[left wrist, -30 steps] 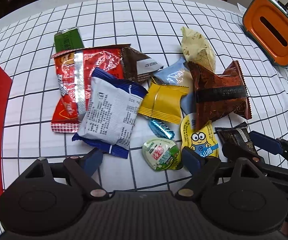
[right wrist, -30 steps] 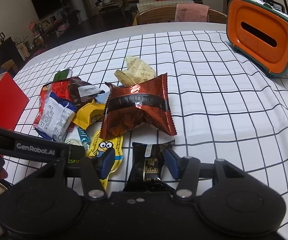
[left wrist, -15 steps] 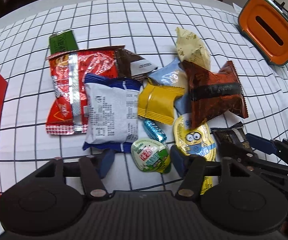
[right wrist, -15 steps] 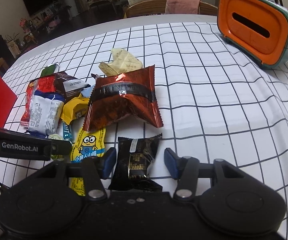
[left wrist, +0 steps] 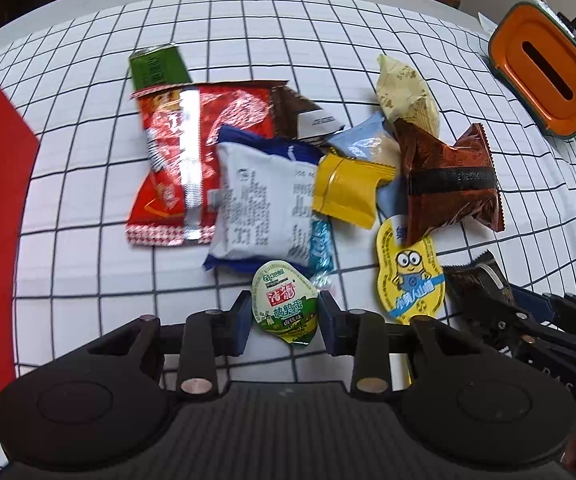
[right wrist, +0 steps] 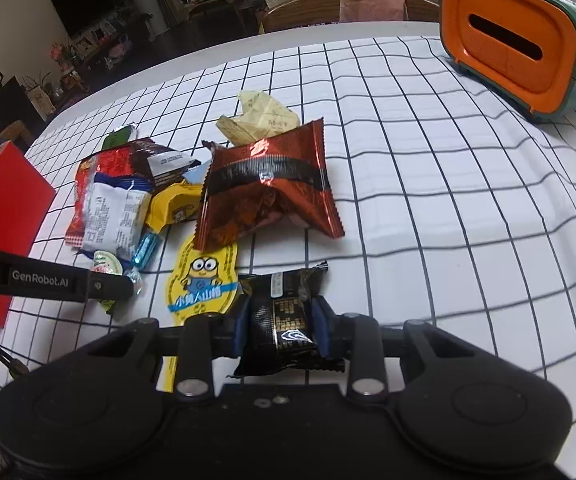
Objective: Organize snacks
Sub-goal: 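Grasp the black chocolate packet with the right tool while the left tool grasps the green-wrapped candy, then carry both held snacks over the open cardboard box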
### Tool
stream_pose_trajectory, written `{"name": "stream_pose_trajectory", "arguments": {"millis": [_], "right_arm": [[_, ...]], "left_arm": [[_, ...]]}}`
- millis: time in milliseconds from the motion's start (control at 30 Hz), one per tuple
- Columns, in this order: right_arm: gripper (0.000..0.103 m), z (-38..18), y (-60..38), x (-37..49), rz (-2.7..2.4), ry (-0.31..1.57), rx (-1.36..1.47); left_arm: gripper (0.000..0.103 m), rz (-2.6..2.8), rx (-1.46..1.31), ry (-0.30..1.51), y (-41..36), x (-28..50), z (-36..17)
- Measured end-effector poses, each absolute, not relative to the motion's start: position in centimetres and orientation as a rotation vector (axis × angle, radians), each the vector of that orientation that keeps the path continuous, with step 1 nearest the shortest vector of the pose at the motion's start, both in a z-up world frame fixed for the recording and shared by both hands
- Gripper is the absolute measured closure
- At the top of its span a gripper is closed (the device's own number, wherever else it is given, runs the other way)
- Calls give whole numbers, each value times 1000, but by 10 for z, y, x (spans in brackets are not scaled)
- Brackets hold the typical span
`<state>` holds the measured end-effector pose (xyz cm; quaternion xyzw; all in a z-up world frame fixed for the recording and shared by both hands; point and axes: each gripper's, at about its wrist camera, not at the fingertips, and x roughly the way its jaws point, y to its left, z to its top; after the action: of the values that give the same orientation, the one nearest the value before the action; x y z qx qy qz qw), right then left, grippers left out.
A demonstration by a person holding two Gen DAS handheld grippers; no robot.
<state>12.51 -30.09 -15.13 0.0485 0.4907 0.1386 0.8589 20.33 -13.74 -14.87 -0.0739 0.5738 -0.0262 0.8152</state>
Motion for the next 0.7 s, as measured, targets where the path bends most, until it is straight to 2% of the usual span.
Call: {"name": "stream_pose_trajectory", "arguments": {"millis": [300,700], "right_arm": [[72,-131,-289,99,296,1012,118],[72,-70,-235,69,341,910,107]], "left_arm": [[69,-78,-170,1201,-115,182,-135],[69,-126,-142,1129,-63,146,-82]]}}
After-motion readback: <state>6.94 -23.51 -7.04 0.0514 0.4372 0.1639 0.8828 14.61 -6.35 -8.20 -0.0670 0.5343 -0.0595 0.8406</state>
